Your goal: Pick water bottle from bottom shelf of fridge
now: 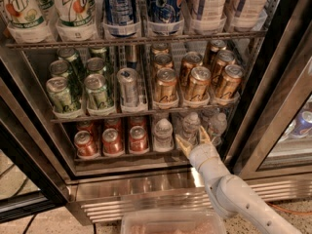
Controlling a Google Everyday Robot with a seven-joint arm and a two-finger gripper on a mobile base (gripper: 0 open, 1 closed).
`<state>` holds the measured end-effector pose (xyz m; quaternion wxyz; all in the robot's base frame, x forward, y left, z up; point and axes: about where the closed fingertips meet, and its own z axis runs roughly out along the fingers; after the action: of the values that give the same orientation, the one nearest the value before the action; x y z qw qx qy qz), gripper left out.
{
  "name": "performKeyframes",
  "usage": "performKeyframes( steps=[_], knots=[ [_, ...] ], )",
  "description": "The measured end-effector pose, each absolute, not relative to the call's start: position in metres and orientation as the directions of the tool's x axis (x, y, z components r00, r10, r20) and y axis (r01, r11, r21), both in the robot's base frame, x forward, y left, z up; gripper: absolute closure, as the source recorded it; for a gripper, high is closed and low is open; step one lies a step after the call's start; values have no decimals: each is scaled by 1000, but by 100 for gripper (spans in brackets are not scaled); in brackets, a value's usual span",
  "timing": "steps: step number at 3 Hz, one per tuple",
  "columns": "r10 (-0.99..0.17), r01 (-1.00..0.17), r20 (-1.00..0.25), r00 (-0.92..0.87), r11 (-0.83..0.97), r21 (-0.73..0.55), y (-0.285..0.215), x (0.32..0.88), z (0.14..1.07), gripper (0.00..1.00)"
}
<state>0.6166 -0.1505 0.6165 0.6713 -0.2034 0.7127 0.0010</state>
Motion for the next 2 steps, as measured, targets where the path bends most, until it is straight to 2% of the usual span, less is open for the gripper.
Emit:
performKeyframes(
  steps=[1,2],
  knots=[
    [-288,-291,-958,-17,918,-271,-151,617,616,63],
    [-288,-291,-958,-17,918,-271,-151,617,616,86]
  ],
)
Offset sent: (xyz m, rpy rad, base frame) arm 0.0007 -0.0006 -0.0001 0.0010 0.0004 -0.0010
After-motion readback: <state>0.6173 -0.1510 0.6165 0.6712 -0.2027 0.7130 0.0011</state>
